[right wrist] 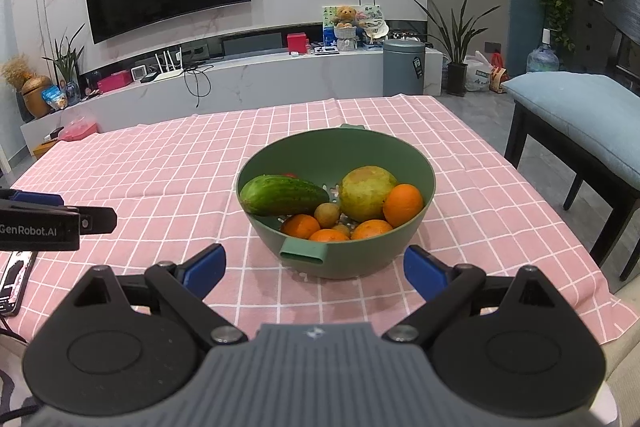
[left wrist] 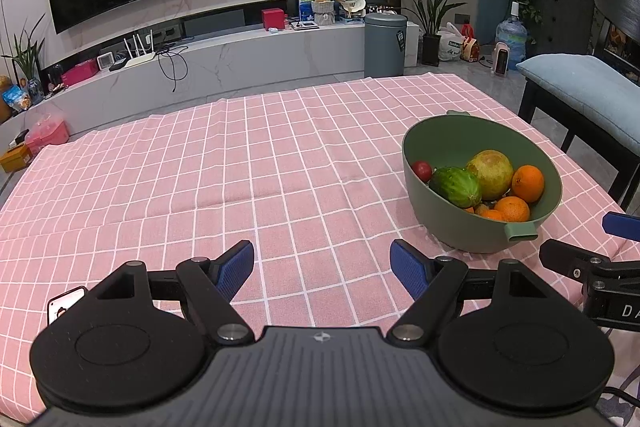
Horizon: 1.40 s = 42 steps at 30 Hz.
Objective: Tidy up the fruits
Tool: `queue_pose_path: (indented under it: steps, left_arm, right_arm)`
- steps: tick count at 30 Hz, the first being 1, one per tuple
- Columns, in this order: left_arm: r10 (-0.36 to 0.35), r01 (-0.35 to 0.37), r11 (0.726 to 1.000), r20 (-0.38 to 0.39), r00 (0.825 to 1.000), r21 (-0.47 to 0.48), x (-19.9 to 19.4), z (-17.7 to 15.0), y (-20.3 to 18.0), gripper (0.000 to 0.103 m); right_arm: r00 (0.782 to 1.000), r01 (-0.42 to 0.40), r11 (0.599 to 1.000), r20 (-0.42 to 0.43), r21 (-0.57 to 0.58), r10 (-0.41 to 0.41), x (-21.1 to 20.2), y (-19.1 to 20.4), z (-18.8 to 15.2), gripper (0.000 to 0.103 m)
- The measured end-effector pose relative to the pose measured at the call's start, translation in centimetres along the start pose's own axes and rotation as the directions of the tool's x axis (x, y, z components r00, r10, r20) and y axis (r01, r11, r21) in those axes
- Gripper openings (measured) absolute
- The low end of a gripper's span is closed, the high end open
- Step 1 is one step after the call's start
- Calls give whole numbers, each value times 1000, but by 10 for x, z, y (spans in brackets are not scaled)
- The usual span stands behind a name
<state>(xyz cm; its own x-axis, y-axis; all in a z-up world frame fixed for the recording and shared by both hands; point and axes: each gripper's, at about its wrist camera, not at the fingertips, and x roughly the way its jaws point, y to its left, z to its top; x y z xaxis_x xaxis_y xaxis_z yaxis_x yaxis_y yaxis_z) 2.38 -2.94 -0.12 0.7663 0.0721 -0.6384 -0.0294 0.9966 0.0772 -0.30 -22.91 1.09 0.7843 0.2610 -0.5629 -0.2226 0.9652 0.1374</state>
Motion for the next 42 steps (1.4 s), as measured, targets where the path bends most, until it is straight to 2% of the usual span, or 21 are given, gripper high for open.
queue_pose_path:
  steps: [42]
  left_arm:
    - [-4,4,1000,-6,1000,-24,-3,-1,-1,91]
  right_arm:
    - [1000,-5,1000,2,-15,5,-1,0,-1,95]
